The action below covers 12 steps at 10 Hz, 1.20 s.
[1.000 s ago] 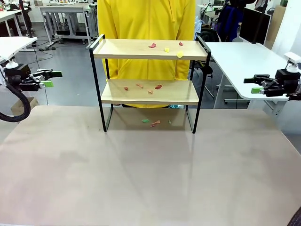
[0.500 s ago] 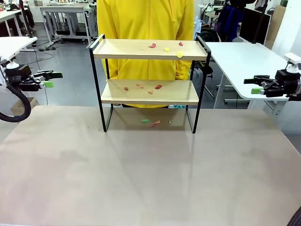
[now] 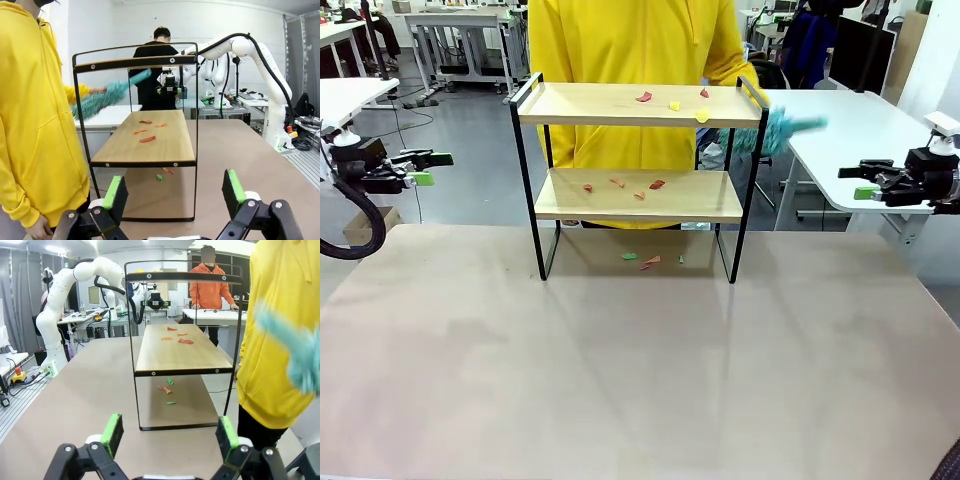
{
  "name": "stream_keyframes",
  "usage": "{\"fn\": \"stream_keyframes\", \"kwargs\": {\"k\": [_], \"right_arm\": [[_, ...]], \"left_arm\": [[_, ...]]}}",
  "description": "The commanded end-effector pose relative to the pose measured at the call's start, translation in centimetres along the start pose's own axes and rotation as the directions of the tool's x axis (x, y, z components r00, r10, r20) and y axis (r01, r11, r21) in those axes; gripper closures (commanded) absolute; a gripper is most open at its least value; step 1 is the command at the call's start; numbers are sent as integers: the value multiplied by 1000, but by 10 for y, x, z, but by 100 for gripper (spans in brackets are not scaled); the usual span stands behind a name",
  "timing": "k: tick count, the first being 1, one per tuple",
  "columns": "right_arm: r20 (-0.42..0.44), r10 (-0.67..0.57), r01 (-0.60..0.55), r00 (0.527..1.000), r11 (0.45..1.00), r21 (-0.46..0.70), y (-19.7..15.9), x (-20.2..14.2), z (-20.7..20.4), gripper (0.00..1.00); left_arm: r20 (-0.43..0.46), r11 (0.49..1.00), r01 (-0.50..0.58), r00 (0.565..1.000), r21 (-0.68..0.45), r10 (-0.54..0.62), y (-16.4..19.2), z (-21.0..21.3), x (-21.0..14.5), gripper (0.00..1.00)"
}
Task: Clean the shelf.
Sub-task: Pick up the Duster handed by the human.
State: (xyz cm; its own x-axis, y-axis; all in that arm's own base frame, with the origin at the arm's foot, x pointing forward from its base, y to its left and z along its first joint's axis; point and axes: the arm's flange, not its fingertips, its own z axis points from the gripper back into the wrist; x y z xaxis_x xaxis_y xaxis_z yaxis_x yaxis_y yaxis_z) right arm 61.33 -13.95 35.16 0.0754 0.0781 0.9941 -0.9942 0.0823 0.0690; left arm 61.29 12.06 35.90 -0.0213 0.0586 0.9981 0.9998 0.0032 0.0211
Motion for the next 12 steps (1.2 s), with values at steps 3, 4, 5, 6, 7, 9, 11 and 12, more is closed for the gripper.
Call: {"fn": "stream_keyframes", "kwargs": {"k": [3,4,5,6,7,9,11,12], "right_arm": [[0,3,-3,1000,1000,-1,0,2,0,0],[0,3,-3,1000,1000,-1,0,2,0,0],[0,3,-3,1000,1000,-1,0,2,0,0],[0,3,-3,1000,1000,-1,0,2,0,0],[0,3,-3,1000,1000,-1,0,2,0,0],[0,3,-3,1000,1000,-1,0,2,0,0],[0,3,-3,1000,1000,-1,0,2,0,0],[0,3,-3,1000,1000,-1,0,2,0,0]], "left_arm": [[0,1000,16,1000,0,-16,0,0,2,0],[0,1000,16,1000,0,-16,0,0,2,0],[0,1000,16,1000,0,-16,0,0,2,0],[0,1000,16,1000,0,-16,0,0,2,0],[0,1000,16,1000,0,-16,0,0,2,0],[0,1000,16,1000,0,-16,0,0,2,0],[0,1000,16,1000,0,-16,0,0,2,0],[0,1000,16,1000,0,-16,0,0,2,0]]}}
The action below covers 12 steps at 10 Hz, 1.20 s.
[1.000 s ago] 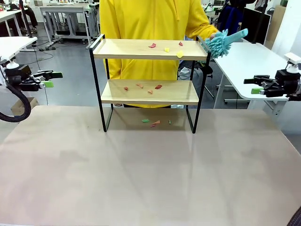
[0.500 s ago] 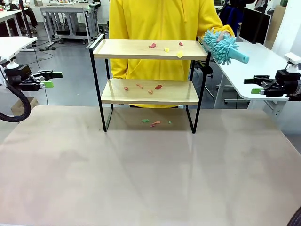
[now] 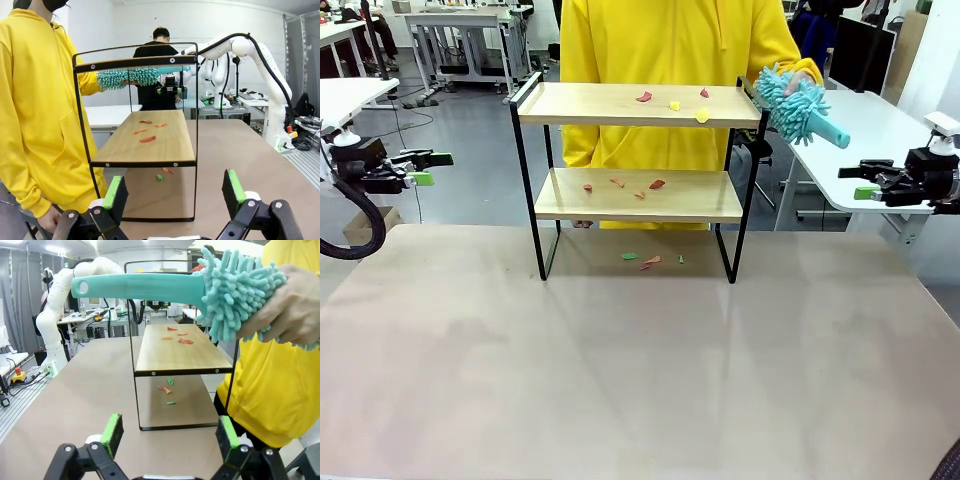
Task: Clean the shelf.
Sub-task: Pick up the Duster handed by the human.
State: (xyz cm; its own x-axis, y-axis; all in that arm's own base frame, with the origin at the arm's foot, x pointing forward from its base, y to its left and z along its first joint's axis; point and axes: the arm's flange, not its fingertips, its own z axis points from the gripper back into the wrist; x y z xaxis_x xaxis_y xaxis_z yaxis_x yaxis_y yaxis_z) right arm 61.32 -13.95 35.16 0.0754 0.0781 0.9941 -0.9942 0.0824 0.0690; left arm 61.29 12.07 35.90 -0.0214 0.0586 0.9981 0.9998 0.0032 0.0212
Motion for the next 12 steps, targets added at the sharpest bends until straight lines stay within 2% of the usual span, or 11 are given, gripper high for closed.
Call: {"fn": "stream_keyframes", "kwargs": {"k": [1,7,8,9,11,12], "right_arm": [[1,3,-3,1000,1000,-1,0,2,0,0],[0,0,0,1000,1000,0,0,0,0,0],[-49,-24,22,999,999,-22,9,26,10,0],[-140,-61,49,988,995,-91,21,63,21,0],[-272,-179,111,945,962,-247,41,127,36,0],[-306,-276,165,911,925,-341,52,158,38,0]], "left_arm": [[0,1000,16,1000,0,-16,0,0,2,0],[0,1000,16,1000,0,-16,0,0,2,0],[0,1000,16,1000,0,-16,0,0,2,0],[0,1000,16,1000,0,-16,0,0,2,0],[0,1000,16,1000,0,-16,0,0,2,0],[0,1000,16,1000,0,-16,0,0,2,0]]}}
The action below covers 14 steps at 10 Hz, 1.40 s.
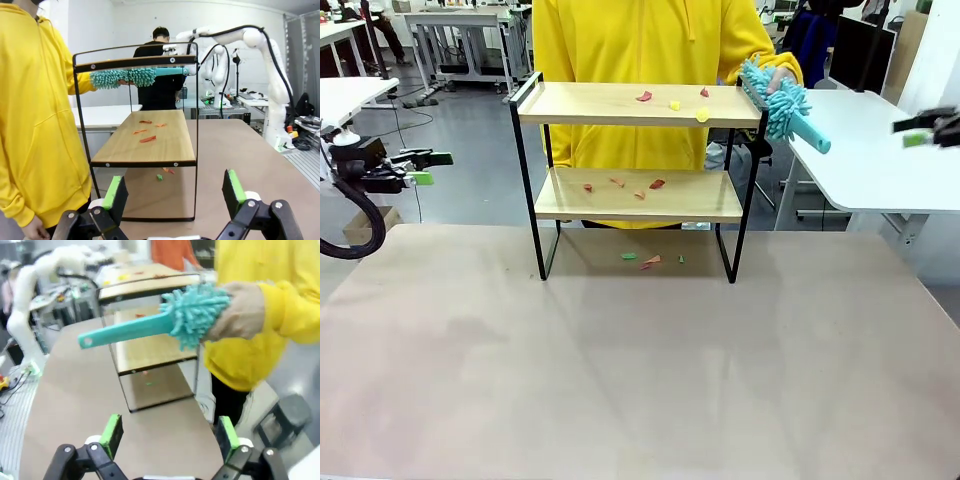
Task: Clean the shelf.
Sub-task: Pick up the Duster handed by the human.
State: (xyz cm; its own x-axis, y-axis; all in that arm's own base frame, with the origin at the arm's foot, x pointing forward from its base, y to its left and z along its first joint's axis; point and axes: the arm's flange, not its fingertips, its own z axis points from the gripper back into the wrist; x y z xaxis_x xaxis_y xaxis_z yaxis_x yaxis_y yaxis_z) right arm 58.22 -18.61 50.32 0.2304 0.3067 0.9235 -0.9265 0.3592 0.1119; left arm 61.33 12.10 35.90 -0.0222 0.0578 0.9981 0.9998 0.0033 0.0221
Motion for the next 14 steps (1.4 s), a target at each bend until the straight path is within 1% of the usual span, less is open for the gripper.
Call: {"fn": "stream_keyframes", "kwargs": {"k": [1,2,3,4,6,7,8,9,14], "right_arm": [[-181,-226,202,957,969,-145,39,46,-8,0],[-199,-295,248,934,940,-233,59,70,-14,0],[-201,-320,243,926,912,-331,76,92,-27,0],[-215,-318,214,923,891,-400,94,111,-45,0],[-237,-371,227,898,852,-472,118,132,-82,0],[-248,-372,218,894,846,-486,120,139,-93,0],[-225,-295,196,929,905,-378,123,143,-96,0],[-234,-328,198,915,872,-448,117,144,-87,0],[-225,-337,210,914,869,-448,117,141,-85,0]], "left_arm": [[0,1000,15,1000,0,-15,-1,0,2,0],[0,1000,15,1000,0,-15,-1,0,2,0],[0,1000,15,1000,0,-15,-1,0,2,0],[0,1000,15,1000,0,-15,-1,0,2,0],[0,1000,15,1000,0,-15,-1,0,2,0],[0,1000,15,1000,0,-15,-1,0,2,0],[0,1000,15,1000,0,-15,-1,0,2,0],[0,1000,15,1000,0,-15,-1,0,2,0],[0,1000,15,1000,0,-15,-1,0,2,0]]}}
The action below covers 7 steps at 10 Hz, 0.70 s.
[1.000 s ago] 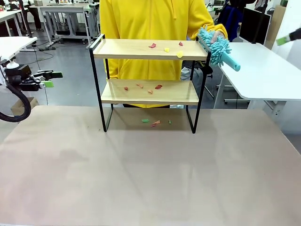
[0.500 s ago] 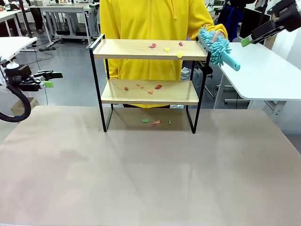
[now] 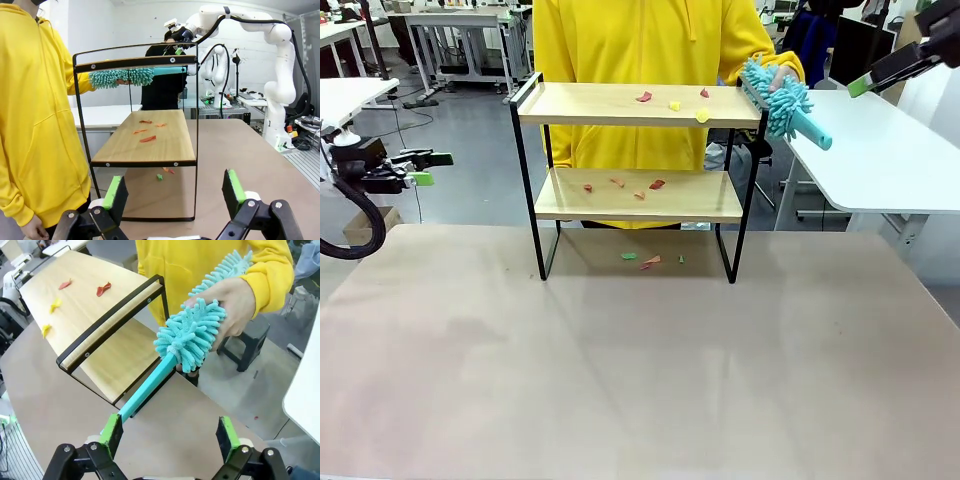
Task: Clean the shelf.
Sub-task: Pick up the Duster handed by the human.
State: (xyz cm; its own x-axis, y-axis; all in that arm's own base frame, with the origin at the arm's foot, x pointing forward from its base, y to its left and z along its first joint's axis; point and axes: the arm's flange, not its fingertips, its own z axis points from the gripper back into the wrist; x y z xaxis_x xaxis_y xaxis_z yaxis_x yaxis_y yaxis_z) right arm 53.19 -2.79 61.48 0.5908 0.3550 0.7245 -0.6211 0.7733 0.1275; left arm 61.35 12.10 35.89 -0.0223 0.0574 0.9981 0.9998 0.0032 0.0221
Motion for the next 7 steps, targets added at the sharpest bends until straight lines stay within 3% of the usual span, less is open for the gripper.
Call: {"fn": "stream_keyframes", "kwargs": {"k": [1,4,7], "right_arm": [[-28,-56,53,998,992,-111,27,11,0,0],[-45,-240,224,970,947,-228,83,24,-14,0],[-56,-296,264,954,911,-316,112,18,-25,0]], "left_arm": [[1,1000,15,1000,0,-15,-1,0,3,0],[1,1000,15,1000,0,-15,-1,0,3,0],[1,1000,15,1000,0,-15,-1,0,3,0]]}}
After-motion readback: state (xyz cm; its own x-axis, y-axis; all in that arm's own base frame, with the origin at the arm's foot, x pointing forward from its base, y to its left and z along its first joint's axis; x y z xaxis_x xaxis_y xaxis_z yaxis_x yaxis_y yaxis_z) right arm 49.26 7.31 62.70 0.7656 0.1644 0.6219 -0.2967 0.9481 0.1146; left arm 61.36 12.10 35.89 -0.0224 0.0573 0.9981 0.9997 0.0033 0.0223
